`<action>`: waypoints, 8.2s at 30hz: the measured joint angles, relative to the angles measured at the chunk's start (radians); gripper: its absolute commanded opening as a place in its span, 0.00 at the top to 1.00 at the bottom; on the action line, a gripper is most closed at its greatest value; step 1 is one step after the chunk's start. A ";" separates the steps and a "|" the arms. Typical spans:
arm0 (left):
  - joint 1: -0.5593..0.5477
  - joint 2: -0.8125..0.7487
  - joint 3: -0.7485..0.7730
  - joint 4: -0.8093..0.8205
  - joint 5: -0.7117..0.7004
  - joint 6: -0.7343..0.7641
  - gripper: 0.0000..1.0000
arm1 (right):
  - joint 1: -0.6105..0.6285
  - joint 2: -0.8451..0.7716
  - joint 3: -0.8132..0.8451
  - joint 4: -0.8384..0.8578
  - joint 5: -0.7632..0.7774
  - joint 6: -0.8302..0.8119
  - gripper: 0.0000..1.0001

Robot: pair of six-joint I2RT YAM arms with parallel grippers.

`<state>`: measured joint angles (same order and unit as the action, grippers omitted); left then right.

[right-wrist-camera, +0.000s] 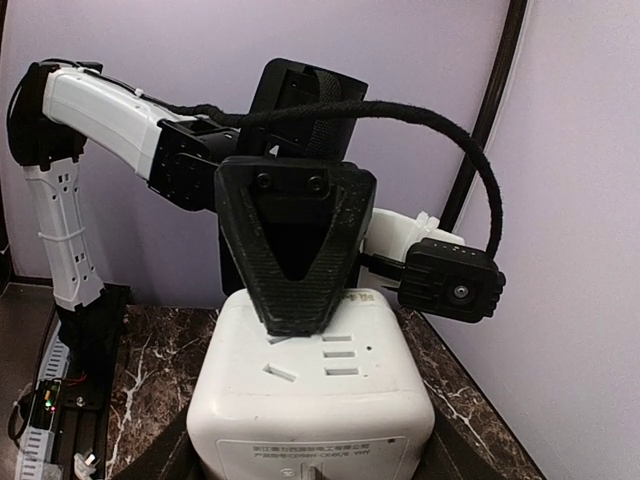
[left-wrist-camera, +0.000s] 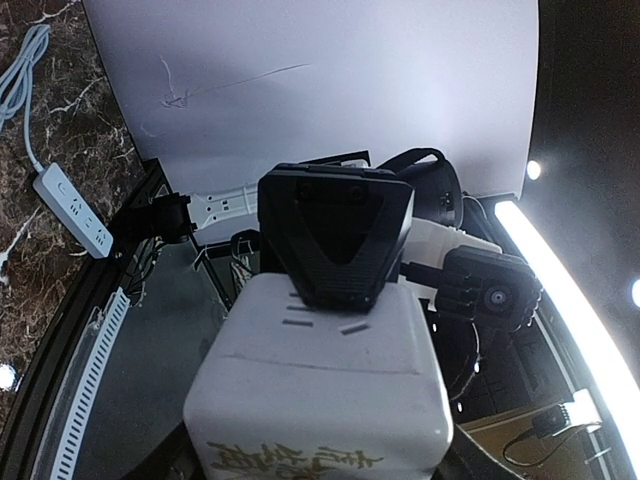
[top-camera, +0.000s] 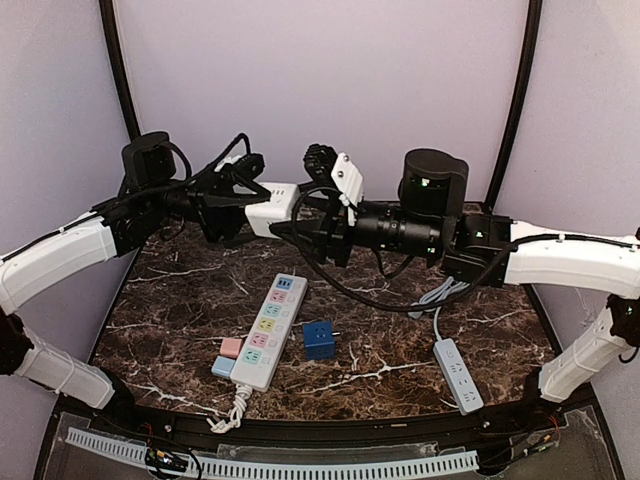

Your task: Insert the plug

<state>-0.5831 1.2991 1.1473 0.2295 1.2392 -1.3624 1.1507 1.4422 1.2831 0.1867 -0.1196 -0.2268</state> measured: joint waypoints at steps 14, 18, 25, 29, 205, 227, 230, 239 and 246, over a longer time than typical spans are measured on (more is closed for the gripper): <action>0.002 0.000 0.000 0.026 -0.006 -0.011 0.99 | -0.005 0.005 0.015 -0.007 -0.002 0.034 0.27; 0.000 0.001 0.000 0.029 -0.030 -0.015 0.99 | -0.004 -0.003 0.002 -0.009 0.031 0.069 0.01; 0.000 0.003 -0.001 0.022 -0.056 0.000 0.99 | -0.006 -0.095 -0.089 -0.053 0.122 0.122 0.01; 0.000 0.014 -0.001 -0.021 -0.072 0.041 0.99 | -0.006 -0.187 -0.142 -0.113 0.154 0.176 0.01; -0.085 0.949 0.975 -1.580 -1.166 0.905 0.99 | -0.013 -0.385 -0.298 -0.951 0.520 0.760 0.01; -0.096 0.980 1.030 -1.624 -1.213 0.846 0.99 | -0.013 -0.385 -0.298 -0.951 0.516 0.761 0.01; -0.096 0.981 1.032 -1.626 -1.208 0.837 0.99 | -0.013 -0.385 -0.298 -0.951 0.516 0.761 0.01; -0.096 1.011 1.072 -1.643 -1.204 0.826 0.99 | -0.013 -0.385 -0.298 -0.951 0.515 0.761 0.01; -0.096 1.012 1.072 -1.644 -1.208 0.826 0.99 | -0.013 -0.385 -0.298 -0.951 0.513 0.760 0.01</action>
<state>-0.6788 2.3108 2.2192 -1.4143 0.0315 -0.5362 1.1378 1.0569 0.9852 -0.7639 0.3931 0.5335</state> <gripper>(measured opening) 0.578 0.986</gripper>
